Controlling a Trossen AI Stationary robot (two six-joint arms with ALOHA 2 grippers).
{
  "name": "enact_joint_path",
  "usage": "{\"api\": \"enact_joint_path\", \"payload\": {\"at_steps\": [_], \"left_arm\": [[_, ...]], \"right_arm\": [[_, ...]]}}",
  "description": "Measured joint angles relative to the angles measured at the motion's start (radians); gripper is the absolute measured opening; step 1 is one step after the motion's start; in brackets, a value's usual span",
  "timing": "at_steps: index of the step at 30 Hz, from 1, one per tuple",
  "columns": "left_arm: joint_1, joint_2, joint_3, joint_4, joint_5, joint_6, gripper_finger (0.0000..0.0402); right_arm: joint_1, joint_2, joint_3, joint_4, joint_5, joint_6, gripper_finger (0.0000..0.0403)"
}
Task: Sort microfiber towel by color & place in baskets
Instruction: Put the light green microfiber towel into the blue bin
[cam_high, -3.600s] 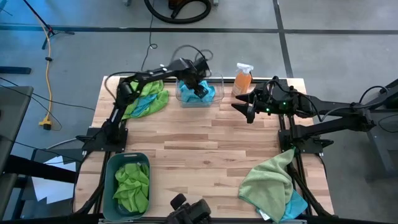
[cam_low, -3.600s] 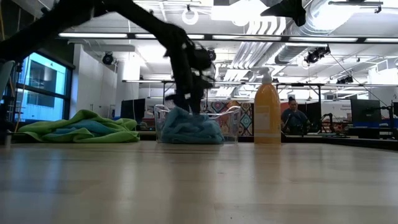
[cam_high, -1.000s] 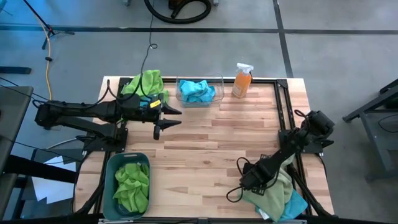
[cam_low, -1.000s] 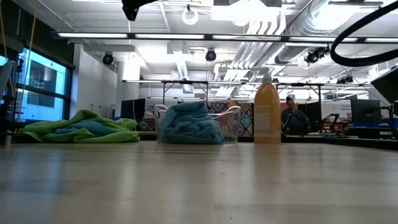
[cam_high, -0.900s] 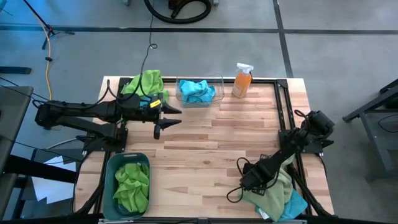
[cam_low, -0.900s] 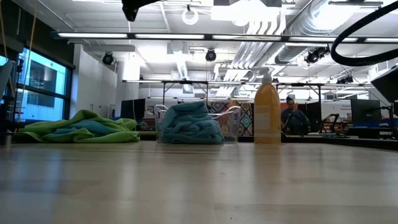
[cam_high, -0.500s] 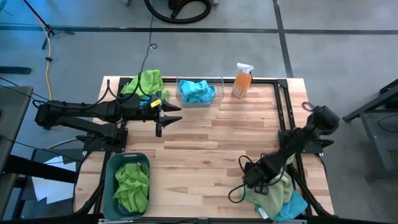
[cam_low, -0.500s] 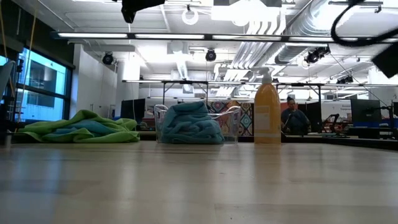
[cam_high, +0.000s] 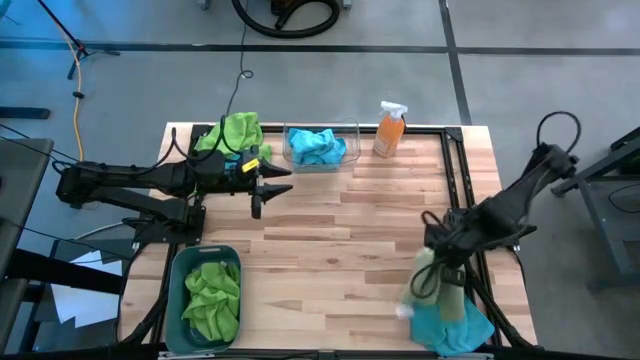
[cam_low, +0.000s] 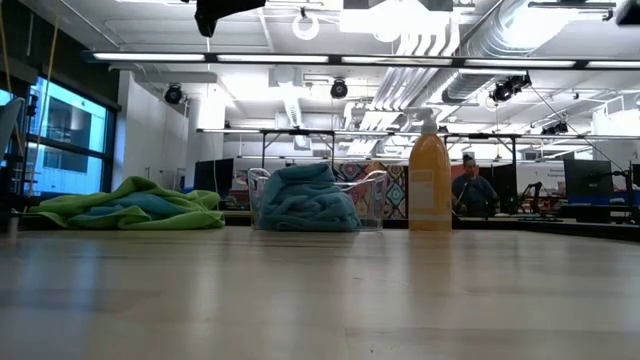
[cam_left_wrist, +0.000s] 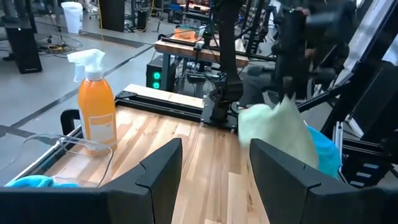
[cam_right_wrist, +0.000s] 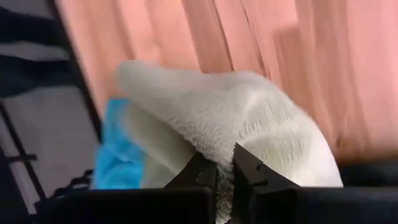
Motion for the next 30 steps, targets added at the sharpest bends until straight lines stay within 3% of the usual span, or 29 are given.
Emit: {"api": "enact_joint_path", "payload": {"at_steps": [8, 16, 26, 30], "left_arm": [[0.0, 0.0, 0.0, 0.0, 0.03, 0.0, 0.0179], [0.0, 0.0, 0.0, 0.093, 0.066, 0.001, 0.0179], [-0.011, 0.023, 0.002, 0.218, 0.058, 0.051, 0.0179], [-0.037, 0.064, 0.037, 0.224, 0.029, 0.052, 0.0181]], "right_arm": [[-0.028, -0.049, -0.001, 0.027, 0.122, -0.139, 0.0001], [-0.207, 0.036, -0.073, 0.416, 0.283, -0.466, 0.0001], [-0.501, 0.094, -0.069, 1.098, 0.206, -0.863, 0.0001], [-0.58, 0.115, -0.003, 1.155, 0.165, -0.948, 0.0001]]}}
